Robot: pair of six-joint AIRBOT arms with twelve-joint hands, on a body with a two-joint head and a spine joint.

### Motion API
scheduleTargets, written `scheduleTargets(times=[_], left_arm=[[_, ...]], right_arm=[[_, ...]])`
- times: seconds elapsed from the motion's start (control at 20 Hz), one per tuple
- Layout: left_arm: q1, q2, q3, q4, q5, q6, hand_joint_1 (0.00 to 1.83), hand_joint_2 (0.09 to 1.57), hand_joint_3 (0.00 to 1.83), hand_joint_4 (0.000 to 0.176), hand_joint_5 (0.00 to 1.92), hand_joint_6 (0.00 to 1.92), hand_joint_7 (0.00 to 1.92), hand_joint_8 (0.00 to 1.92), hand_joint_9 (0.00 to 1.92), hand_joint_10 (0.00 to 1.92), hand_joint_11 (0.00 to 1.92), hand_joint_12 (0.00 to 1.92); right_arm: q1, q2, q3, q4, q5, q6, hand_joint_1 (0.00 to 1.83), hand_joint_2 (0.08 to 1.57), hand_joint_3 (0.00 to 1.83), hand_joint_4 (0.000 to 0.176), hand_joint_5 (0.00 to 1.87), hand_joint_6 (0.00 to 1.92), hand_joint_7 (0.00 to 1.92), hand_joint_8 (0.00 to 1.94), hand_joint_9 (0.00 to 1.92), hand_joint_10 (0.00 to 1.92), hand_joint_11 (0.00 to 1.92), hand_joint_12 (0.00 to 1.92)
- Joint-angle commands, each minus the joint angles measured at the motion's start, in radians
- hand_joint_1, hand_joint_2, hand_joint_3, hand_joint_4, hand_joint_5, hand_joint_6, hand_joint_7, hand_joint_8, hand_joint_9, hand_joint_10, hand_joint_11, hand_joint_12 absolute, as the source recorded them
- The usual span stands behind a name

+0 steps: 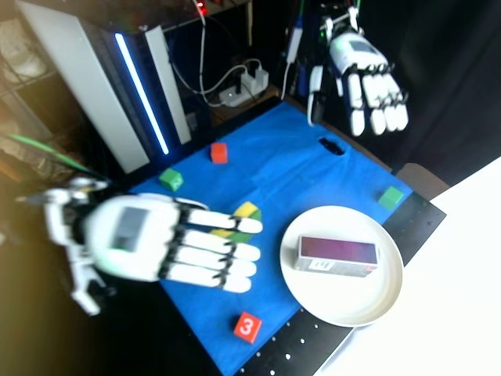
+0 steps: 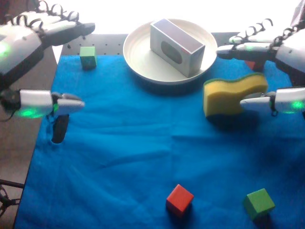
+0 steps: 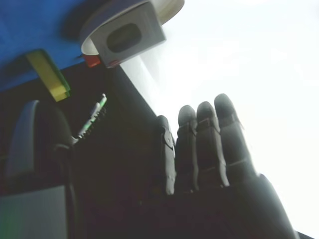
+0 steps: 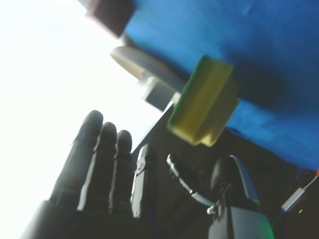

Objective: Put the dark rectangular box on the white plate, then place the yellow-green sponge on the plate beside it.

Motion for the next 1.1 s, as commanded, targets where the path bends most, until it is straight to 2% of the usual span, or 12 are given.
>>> scheduleTargets(times=[0.0, 0.1, 0.15, 0.2, 0.25, 0.3, 0.35, 0.6, 0.7, 0.8, 0.9, 1.05], left_arm=[[0.001, 0.01, -0.006, -0.008, -0.158, 0.001, 0.96, 0.92, 0.0, 0.101, 0.23, 0.0, 0.13, 0.0, 0.04, 0.0, 0.0, 0.0], [0.047, 0.034, -0.032, -0.036, -0.199, 0.001, 0.94, 0.94, 0.01, 0.078, 0.2, 0.0, 0.12, 0.0, 0.04, 0.0, 0.0, 0.0], [0.071, 0.043, -0.041, -0.052, -0.218, 0.001, 0.93, 0.94, 0.01, 0.06, 0.2, 0.0, 0.11, 0.0, 0.04, 0.0, 0.0, 0.0], [0.088, 0.048, -0.047, -0.067, -0.23, 0.001, 0.93, 0.94, 0.01, 0.051, 0.2, 0.0, 0.12, 0.0, 0.05, 0.0, 0.01, 0.0], [0.1, 0.05, -0.05, -0.078, -0.237, 0.001, 0.94, 0.95, 0.01, 0.064, 0.2, 0.0, 0.11, 0.0, 0.03, 0.0, 0.0, 0.0], [0.105, 0.049, -0.052, -0.083, -0.238, 0.0, 0.96, 0.95, 0.01, 0.062, 0.19, 0.0, 0.11, 0.0, 0.03, 0.0, 0.0, 0.0], [0.108, 0.049, -0.053, -0.087, -0.237, 0.0, 0.94, 0.95, 0.01, 0.061, 0.18, 0.0, 0.1, 0.0, 0.02, 0.0, 0.0, 0.0], [0.11, 0.046, -0.056, -0.093, -0.248, 0.0, 0.97, 0.96, 0.01, 0.052, 0.16, 0.0, 0.08, 0.0, 0.0, 0.0, 0.0, 0.0], [0.111, 0.045, -0.056, -0.094, -0.247, 0.0, 0.98, 0.96, 0.0, 0.067, 0.18, 0.01, 0.11, 0.01, 0.02, 0.01, 0.0, 0.0], [0.114, 0.044, -0.056, -0.096, -0.244, 0.0, 0.99, 0.96, 0.0, 0.059, 0.18, 0.01, 0.11, 0.01, 0.03, 0.01, 0.0, 0.0], [0.115, 0.042, -0.056, -0.097, -0.245, 0.0, 0.99, 0.95, 0.0, 0.063, 0.18, 0.01, 0.13, 0.02, 0.06, 0.02, 0.02, 0.01], [0.115, 0.04, -0.056, -0.097, -0.246, 0.0, 1.01, 0.95, 0.0, 0.058, 0.18, 0.0, 0.14, 0.01, 0.06, 0.01, 0.0, 0.01]], right_arm=[[0.018, -0.002, 0.013, 0.025, 0.078, 0.004, 0.65, 1.03, 0.0, 0.13, 0.37, 0.0, 0.33, 0.0, 0.31, 0.0, 0.13, 0.52], [0.029, -0.011, 0.02, 0.014, 0.056, 0.004, 0.72, 1.05, 0.0, 0.113, 0.41, 0.01, 0.39, 0.01, 0.31, 0.0, 0.01, 0.85], [0.032, -0.012, 0.02, 0.005, 0.048, 0.004, 0.75, 1.06, 0.0, 0.082, 0.47, 0.0, 0.47, 0.01, 0.42, 0.02, 0.04, 0.99], [0.034, -0.012, 0.02, -0.003, 0.043, 0.004, 0.88, 1.02, 0.0, 0.0, 0.66, 0.02, 0.7, 0.04, 0.72, 0.12, 0.29, 1.15], [0.036, -0.012, 0.02, -0.009, 0.039, 0.004, 0.97, 0.98, 0.0, 0.0, 0.82, 0.0, 0.9, 0.12, 0.8, 0.65, 0.51, 1.43], [0.038, -0.012, 0.021, -0.011, 0.038, 0.004, 1.11, 1.05, 0.0, 0.0, 1.03, 0.65, 1.08, 0.42, 0.92, 1.08, 0.74, 1.59], [0.041, -0.012, 0.022, -0.014, 0.037, 0.004, 1.16, 1.07, 0.0, 0.0, 1.05, 0.81, 1.09, 0.76, 0.98, 1.31, 0.86, 1.67], [0.076, -0.012, 0.026, -0.024, 0.038, 0.004, 1.27, 1.02, 0.0, 0.0, 1.08, 0.81, 1.28, 0.57, 1.12, 0.88, 0.86, 1.27], [0.108, -0.013, 0.031, -0.029, 0.038, 0.003, 1.27, 1.03, 0.0, 0.0, 1.11, 0.72, 1.19, 0.77, 1.04, 1.07, 0.84, 1.48], [0.163, -0.022, 0.048, -0.035, 0.038, 0.003, 1.25, 1.05, 0.0, 0.0, 1.01, 0.95, 1.21, 0.69, 1.01, 1.11, 0.75, 1.54], [0.214, -0.044, 0.078, -0.035, 0.038, 0.003, 1.17, 1.09, 0.0, 0.0, 1.01, 0.96, 0.98, 1.29, 0.99, 1.67, 0.86, 1.88], [0.277, -0.095, 0.138, -0.034, 0.018, 0.003, 1.24, 1.11, 0.0, 0.0, 0.92, 0.95, 1.04, 1.09, 0.88, 1.28, 0.71, 1.59]])
